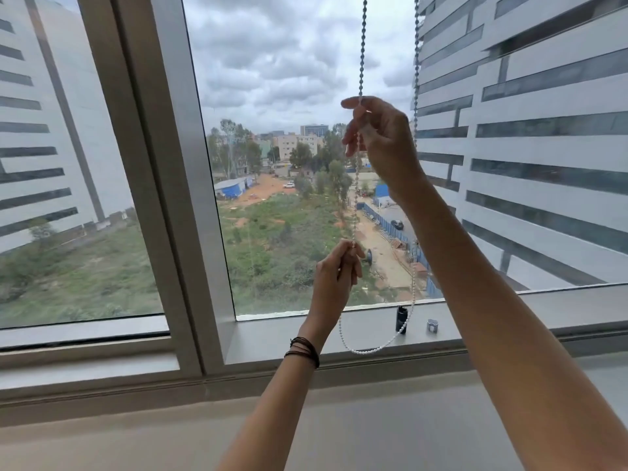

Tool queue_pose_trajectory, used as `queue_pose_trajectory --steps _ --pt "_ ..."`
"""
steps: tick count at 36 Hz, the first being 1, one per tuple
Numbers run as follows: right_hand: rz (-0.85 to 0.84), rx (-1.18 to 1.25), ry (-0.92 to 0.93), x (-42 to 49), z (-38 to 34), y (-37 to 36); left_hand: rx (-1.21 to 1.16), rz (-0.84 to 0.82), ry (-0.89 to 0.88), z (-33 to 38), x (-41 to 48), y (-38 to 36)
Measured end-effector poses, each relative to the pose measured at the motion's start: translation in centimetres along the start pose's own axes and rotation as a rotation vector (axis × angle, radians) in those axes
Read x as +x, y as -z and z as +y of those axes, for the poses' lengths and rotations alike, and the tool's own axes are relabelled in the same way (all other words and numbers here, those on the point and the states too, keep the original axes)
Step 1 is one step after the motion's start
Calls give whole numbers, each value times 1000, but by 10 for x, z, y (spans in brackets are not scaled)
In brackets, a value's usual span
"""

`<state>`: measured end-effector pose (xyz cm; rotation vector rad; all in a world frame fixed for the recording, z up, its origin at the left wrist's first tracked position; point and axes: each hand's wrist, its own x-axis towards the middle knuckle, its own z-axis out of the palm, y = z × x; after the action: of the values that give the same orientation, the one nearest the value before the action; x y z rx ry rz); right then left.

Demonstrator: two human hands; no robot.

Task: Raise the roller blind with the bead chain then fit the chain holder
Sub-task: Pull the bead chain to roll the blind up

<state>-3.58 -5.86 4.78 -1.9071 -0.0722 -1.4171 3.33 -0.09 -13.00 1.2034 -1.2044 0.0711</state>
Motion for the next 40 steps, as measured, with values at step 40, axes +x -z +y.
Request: queue_pose_trajectory --steps 40 --pt "-8 -112 -58 -80 89 5 97 -236 188 -79 -57 -18"
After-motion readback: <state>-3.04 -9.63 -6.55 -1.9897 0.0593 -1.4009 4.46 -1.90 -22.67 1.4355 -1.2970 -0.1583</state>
